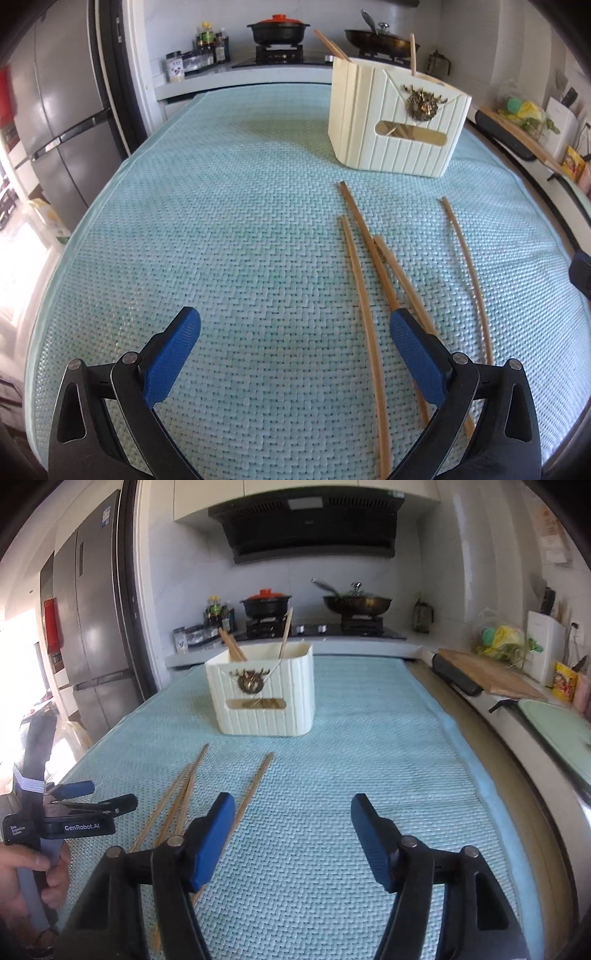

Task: Organize utensils
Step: 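Withdraw both open tools back over the remaining chopsticks, then close the left tool on a chopstick while the right tool grips another chopstick, then carry both chopsticks over the cream holder and drop them inside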

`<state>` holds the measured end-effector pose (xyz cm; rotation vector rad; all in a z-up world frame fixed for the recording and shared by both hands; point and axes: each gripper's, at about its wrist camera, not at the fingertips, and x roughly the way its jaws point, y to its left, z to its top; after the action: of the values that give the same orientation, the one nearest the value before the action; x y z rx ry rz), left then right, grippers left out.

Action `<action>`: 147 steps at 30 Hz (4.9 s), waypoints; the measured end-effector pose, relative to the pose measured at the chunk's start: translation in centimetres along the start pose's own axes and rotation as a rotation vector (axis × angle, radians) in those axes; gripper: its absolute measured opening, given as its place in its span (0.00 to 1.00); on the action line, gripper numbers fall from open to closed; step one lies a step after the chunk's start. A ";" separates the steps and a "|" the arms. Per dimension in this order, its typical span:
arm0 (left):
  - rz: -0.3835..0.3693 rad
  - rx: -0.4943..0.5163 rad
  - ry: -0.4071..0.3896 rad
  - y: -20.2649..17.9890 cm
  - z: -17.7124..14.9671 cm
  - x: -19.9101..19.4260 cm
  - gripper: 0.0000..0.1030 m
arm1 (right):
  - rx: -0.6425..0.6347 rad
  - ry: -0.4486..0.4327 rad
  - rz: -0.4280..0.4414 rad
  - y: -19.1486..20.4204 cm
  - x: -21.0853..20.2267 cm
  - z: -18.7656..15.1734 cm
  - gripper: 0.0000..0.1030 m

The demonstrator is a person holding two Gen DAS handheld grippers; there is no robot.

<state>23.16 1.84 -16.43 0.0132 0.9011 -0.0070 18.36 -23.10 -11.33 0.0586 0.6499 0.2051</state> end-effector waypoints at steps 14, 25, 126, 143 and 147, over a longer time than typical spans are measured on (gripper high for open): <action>0.005 0.007 0.049 -0.3 -0.6 1.1 0.99 | -0.072 0.273 0.107 4.3 9.8 -1.3 0.16; 0.002 -0.009 0.080 0.2 -1.6 1.4 0.99 | -0.040 0.280 0.013 -0.1 6.2 -3.3 0.08; -0.313 -0.009 -0.276 -3.2 28.8 -2.3 0.03 | -0.093 -0.195 0.154 1.5 10.8 27.2 0.06; -0.151 -0.016 -0.354 1.5 26.9 -9.8 0.98 | -0.119 -0.159 0.125 2.0 5.2 29.7 0.60; -0.077 0.077 -0.369 2.2 21.3 -13.3 0.99 | -0.197 -0.201 0.115 2.6 -1.6 27.5 0.62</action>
<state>31.63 3.76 7.23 0.0476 0.5319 -0.1129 33.37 -20.56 11.81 -0.0724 0.4240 0.3687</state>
